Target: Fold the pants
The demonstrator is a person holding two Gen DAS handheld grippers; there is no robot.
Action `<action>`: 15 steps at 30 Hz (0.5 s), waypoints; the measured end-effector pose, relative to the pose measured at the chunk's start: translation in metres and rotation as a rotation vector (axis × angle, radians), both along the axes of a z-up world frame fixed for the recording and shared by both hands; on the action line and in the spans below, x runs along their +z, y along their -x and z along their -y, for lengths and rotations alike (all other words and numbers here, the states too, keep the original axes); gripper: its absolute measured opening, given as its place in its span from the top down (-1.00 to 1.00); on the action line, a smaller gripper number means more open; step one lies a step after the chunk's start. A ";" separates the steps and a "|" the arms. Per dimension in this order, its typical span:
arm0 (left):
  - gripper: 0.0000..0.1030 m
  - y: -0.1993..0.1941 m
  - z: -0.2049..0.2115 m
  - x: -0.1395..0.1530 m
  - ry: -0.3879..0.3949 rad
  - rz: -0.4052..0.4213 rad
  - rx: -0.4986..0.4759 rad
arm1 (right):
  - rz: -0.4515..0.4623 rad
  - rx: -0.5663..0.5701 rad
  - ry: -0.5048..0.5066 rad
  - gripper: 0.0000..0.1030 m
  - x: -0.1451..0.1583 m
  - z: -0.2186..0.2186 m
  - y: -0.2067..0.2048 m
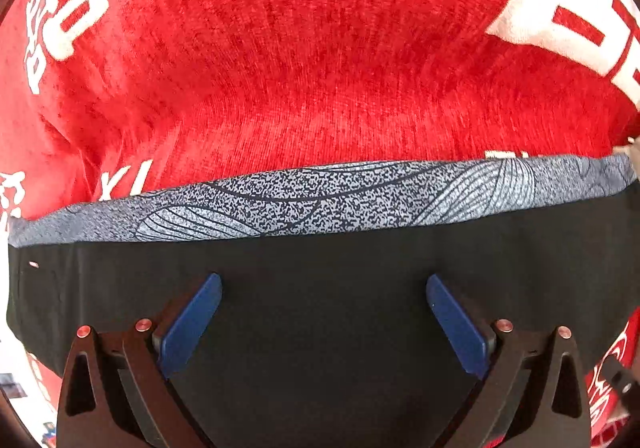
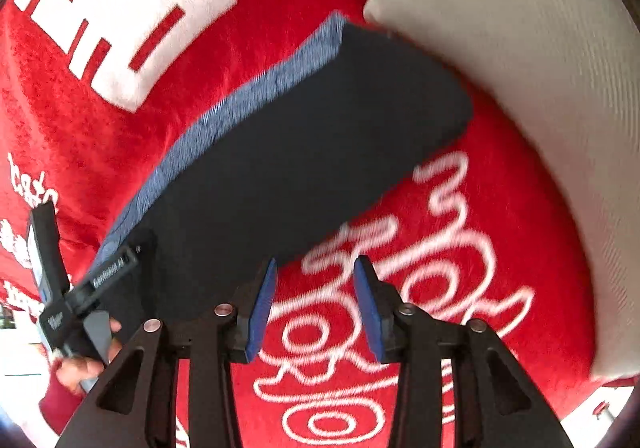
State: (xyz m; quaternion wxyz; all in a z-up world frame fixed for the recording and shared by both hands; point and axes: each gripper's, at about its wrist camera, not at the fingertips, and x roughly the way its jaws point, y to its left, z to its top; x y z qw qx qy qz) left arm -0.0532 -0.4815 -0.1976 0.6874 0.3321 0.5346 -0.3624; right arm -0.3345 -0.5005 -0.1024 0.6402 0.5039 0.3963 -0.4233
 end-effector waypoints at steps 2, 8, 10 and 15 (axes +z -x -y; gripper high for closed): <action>-1.00 0.004 0.001 0.005 -0.017 0.015 -0.033 | 0.036 -0.008 -0.031 0.15 -0.005 -0.011 0.005; -1.00 0.025 -0.005 0.024 0.004 -0.024 -0.065 | 0.205 -0.058 -0.041 -0.01 -0.011 -0.014 0.018; -1.00 0.039 -0.006 0.025 0.010 -0.032 -0.074 | 0.271 -0.111 -0.050 -0.01 -0.015 -0.010 0.028; -1.00 0.066 -0.006 0.010 0.003 -0.039 -0.063 | 0.360 -0.237 -0.014 -0.01 -0.017 -0.004 0.051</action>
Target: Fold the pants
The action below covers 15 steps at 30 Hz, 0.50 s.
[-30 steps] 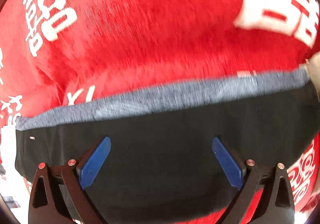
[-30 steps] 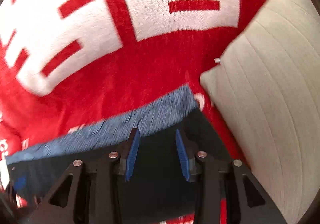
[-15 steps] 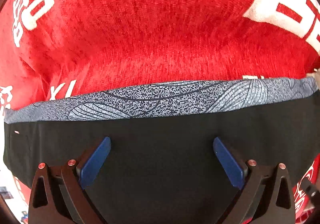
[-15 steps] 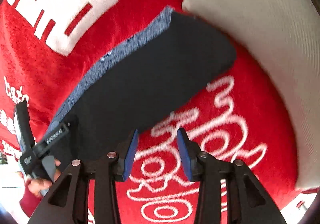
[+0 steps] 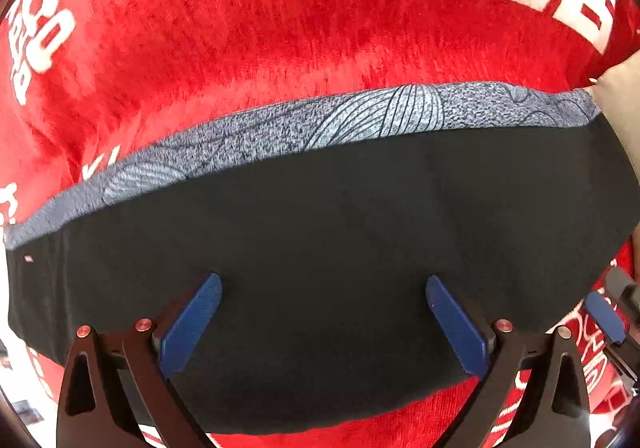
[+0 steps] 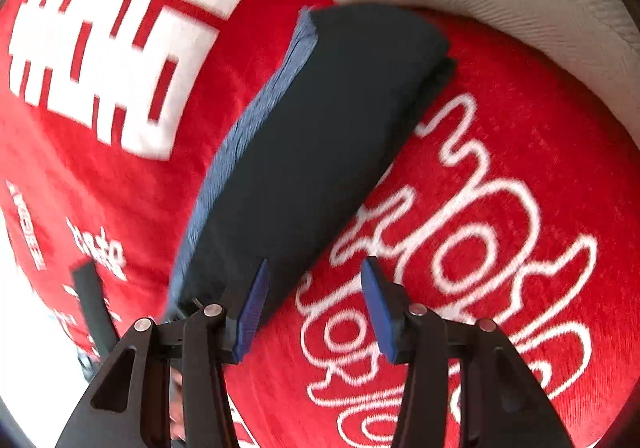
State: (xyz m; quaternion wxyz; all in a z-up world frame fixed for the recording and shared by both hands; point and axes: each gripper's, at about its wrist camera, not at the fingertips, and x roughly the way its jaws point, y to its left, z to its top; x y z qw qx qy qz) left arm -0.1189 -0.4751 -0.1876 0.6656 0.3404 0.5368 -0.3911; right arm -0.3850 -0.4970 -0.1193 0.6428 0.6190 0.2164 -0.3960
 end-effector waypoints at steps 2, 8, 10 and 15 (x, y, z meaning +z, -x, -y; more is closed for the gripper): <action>-1.00 -0.001 -0.004 -0.001 0.020 -0.016 0.022 | 0.038 -0.044 0.004 -0.01 -0.003 0.001 0.007; -1.00 0.003 -0.007 -0.002 0.041 -0.004 -0.001 | 0.084 -0.118 0.082 -0.01 -0.002 0.015 0.018; -1.00 0.007 -0.008 0.002 0.049 -0.002 -0.003 | 0.093 -0.137 0.103 -0.01 -0.006 0.023 0.014; -1.00 0.009 -0.016 -0.001 0.067 0.009 -0.005 | 0.115 -0.157 0.134 -0.01 -0.008 0.042 0.009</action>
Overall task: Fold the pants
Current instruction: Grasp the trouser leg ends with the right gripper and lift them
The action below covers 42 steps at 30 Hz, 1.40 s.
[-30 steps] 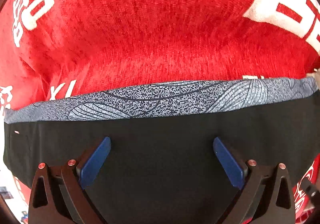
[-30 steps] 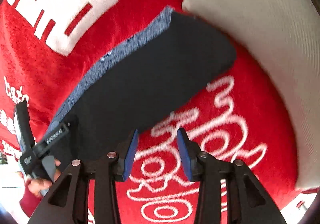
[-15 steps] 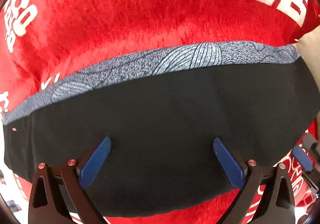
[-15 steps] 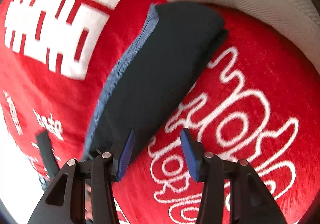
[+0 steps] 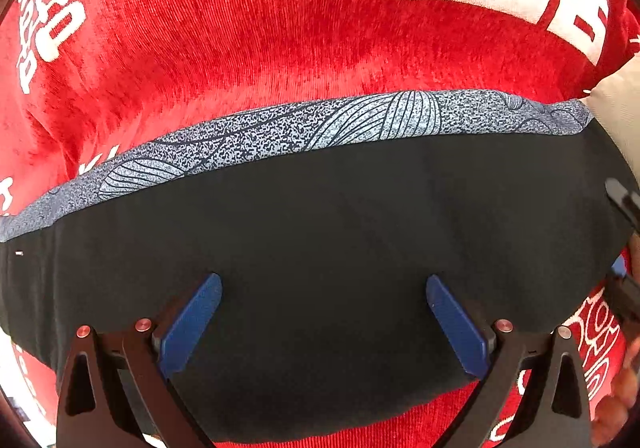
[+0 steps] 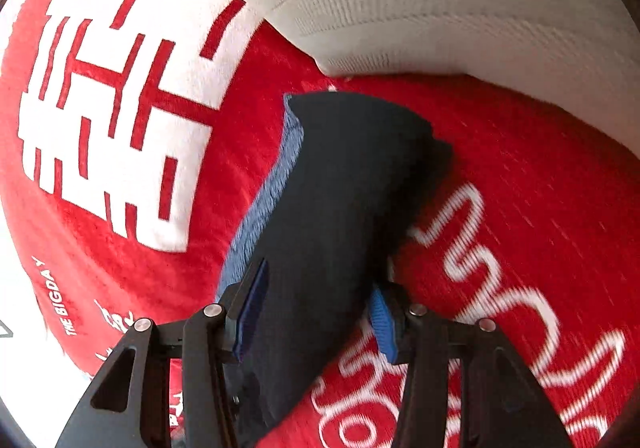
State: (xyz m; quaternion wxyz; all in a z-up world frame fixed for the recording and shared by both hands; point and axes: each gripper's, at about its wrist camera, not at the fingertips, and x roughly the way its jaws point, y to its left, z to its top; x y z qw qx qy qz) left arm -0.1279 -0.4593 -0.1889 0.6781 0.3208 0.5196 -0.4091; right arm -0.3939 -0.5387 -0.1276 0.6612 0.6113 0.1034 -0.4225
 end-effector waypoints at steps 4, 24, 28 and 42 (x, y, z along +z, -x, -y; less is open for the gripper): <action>-0.92 -0.004 0.002 -0.004 -0.023 -0.005 -0.007 | -0.026 0.029 -0.068 0.08 0.001 0.014 -0.003; -0.40 0.037 -0.010 0.003 0.160 -0.029 -0.143 | -0.489 0.447 0.277 0.73 0.111 -0.029 -0.112; -0.40 0.024 -0.019 0.004 0.178 -0.072 -0.172 | -0.560 0.535 0.350 0.73 0.127 -0.053 -0.146; -0.40 -0.189 -0.164 0.042 0.113 -0.056 0.080 | -0.881 0.798 0.520 0.72 0.088 -0.174 -0.297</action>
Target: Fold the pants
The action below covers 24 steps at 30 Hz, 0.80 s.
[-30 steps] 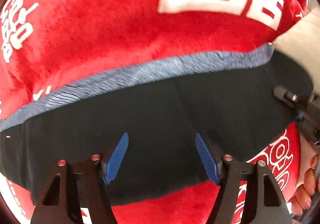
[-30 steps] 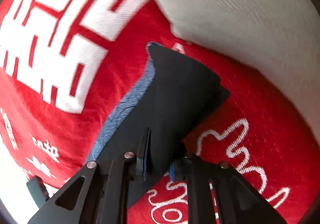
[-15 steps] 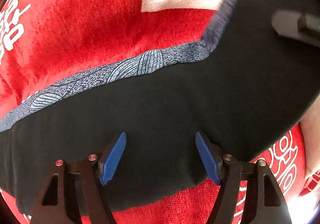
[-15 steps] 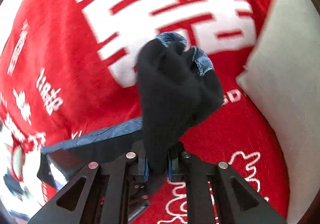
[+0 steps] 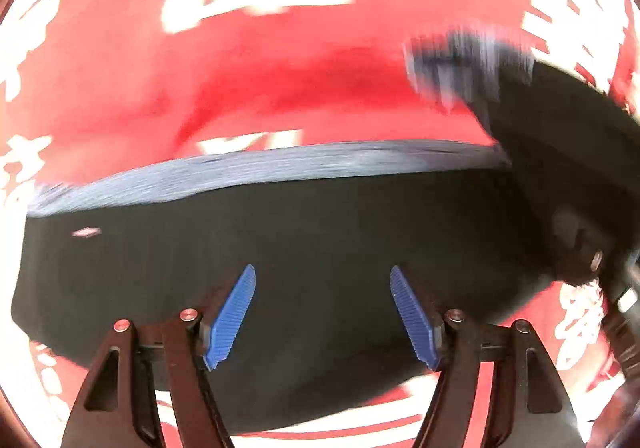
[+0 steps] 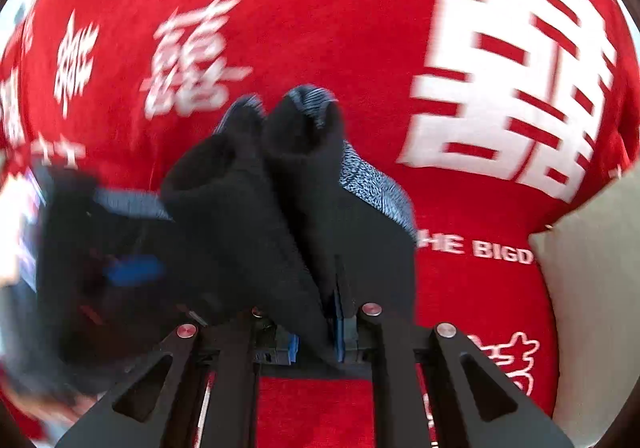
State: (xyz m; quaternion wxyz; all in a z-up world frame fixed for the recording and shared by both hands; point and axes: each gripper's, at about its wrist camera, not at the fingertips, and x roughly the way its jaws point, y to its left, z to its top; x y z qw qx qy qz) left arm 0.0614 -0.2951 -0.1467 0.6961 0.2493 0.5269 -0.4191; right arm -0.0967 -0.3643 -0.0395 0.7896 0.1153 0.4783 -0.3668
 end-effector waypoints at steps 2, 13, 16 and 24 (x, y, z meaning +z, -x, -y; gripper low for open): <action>-0.40 -0.030 -0.024 -0.005 -0.036 0.016 0.049 | -0.072 0.025 0.008 0.70 -0.029 -0.017 -0.019; -0.53 -0.048 -0.038 -0.014 -0.029 -0.059 0.065 | -0.169 0.098 -0.026 -0.20 -0.061 -0.065 -0.034; -0.53 -0.026 -0.021 0.005 0.008 -0.113 0.003 | -0.077 0.028 -0.116 -0.20 -0.036 -0.048 -0.002; -0.53 0.015 0.029 0.012 0.037 -0.224 -0.153 | 0.022 -0.234 -0.224 -0.20 -0.014 0.015 0.074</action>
